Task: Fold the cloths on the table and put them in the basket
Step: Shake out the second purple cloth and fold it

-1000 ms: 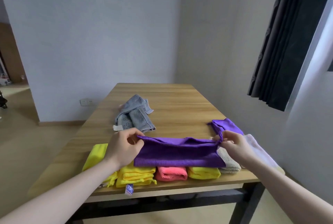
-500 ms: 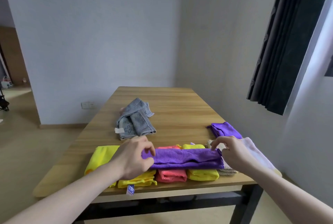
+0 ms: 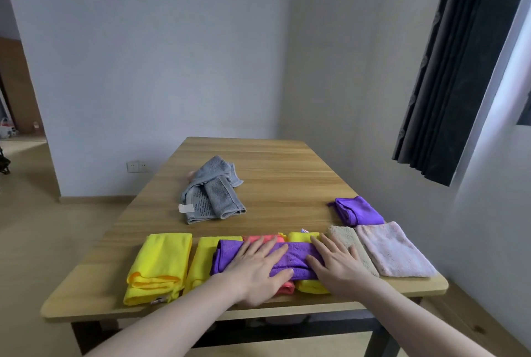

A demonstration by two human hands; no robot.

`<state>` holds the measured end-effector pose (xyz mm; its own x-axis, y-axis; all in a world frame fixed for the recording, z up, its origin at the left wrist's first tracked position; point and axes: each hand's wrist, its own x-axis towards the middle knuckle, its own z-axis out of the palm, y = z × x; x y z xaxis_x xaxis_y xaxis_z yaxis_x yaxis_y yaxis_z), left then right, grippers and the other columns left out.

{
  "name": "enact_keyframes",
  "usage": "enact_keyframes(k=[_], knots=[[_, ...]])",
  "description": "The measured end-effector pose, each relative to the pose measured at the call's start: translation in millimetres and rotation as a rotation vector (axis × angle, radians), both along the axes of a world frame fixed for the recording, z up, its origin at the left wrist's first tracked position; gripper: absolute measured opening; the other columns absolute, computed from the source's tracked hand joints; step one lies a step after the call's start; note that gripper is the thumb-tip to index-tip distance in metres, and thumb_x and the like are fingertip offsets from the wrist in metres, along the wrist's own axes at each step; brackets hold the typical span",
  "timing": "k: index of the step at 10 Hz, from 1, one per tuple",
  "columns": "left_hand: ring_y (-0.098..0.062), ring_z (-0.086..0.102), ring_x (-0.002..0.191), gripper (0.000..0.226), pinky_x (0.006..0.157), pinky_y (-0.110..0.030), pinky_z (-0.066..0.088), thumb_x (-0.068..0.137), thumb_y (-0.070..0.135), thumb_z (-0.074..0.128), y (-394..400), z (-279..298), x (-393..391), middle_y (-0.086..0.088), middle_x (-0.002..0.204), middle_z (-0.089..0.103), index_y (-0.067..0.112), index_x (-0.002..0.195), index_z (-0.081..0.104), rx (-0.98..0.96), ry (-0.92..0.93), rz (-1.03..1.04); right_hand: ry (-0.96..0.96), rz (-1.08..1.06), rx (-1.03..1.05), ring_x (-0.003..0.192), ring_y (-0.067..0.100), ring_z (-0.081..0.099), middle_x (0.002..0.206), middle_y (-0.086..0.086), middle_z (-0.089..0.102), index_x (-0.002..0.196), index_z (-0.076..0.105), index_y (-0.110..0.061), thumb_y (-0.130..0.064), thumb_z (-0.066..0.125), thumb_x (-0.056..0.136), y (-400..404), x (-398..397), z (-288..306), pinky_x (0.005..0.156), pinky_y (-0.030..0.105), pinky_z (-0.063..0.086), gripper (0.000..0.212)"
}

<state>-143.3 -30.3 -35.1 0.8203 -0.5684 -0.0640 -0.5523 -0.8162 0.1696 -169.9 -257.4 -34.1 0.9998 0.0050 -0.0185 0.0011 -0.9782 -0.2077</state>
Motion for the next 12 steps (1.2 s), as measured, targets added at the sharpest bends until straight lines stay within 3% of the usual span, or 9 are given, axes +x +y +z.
enact_keyframes(k=[3,6,7,8,9,10,11,12], knots=[[-0.011,-0.002,0.156,0.072,0.126,-0.04,-0.005,0.096,0.073,0.011,47,1,8,0.013,0.169,0.003,0.04,0.16,0.012,-0.056,0.036,0.099,0.003,-0.006,-0.004,0.157,0.017,-0.005,0.171,-0.003,0.006,0.162,0.012,-0.031,-0.061,0.017,0.103,1,1,-8,0.125,0.054,-0.005,0.066],[-0.006,0.031,0.146,0.056,0.122,-0.029,0.024,0.103,0.055,0.036,90,-26,16,0.014,0.158,0.038,0.03,0.152,0.04,-0.377,-0.134,0.333,-0.011,-0.044,0.006,0.157,0.018,-0.003,0.17,-0.004,0.009,0.161,0.015,-0.032,-0.063,0.02,0.102,6,0,-9,0.126,0.052,-0.005,0.066],[-0.007,0.037,0.142,0.055,0.119,-0.03,0.03,0.101,0.056,0.037,86,-27,14,0.014,0.154,0.043,0.03,0.15,0.043,-0.41,-0.162,0.356,-0.042,-0.073,0.053,0.157,0.018,0.002,0.169,-0.004,0.014,0.161,0.017,-0.03,-0.064,0.028,0.101,5,-1,-9,0.127,0.047,0.0,0.069],[-0.007,0.04,0.14,0.056,0.118,-0.031,0.033,0.1,0.058,0.037,88,-27,13,0.014,0.153,0.044,0.031,0.149,0.043,-0.424,-0.16,0.365,-0.052,-0.129,0.152,0.154,0.021,0.016,0.165,-0.001,0.026,0.16,0.021,-0.026,-0.066,0.043,0.096,2,-2,1,0.125,0.041,0.015,0.078],[-0.007,0.041,0.139,0.057,0.117,-0.032,0.035,0.098,0.06,0.036,89,-29,14,0.014,0.152,0.046,0.032,0.148,0.043,-0.439,-0.157,0.374,-0.058,-0.188,0.183,0.139,0.025,0.037,0.146,0.003,0.053,0.147,0.046,-0.023,-0.055,0.046,0.094,-5,0,22,0.109,0.038,0.032,0.062],[-0.008,0.042,0.137,0.056,0.116,-0.032,0.036,0.098,0.059,0.037,89,-29,15,0.014,0.151,0.047,0.032,0.147,0.044,-0.447,-0.16,0.379,-0.075,-0.205,0.075,0.121,0.026,0.049,0.116,-0.002,0.067,0.116,0.065,-0.024,-0.036,0.042,0.089,-6,-9,52,0.081,0.027,0.032,0.038],[-0.008,0.043,0.137,0.055,0.116,-0.031,0.036,0.099,0.058,0.038,88,-29,14,0.013,0.15,0.047,0.032,0.147,0.044,-0.45,-0.169,0.378,0.026,-0.237,-0.04,0.117,0.018,0.05,0.111,-0.007,0.062,0.12,0.062,-0.037,-0.03,0.047,0.097,-9,-15,73,0.062,0.014,0.024,0.029],[-0.008,0.044,0.136,0.055,0.115,-0.031,0.037,0.098,0.059,0.038,89,-29,14,0.014,0.15,0.048,0.032,0.146,0.045,-0.457,-0.175,0.378,0.103,-0.266,0.028,0.105,0.015,0.054,0.105,-0.005,0.066,0.107,0.071,-0.027,-0.045,0.056,0.091,-17,-7,71,0.072,0.025,0.036,0.028]])
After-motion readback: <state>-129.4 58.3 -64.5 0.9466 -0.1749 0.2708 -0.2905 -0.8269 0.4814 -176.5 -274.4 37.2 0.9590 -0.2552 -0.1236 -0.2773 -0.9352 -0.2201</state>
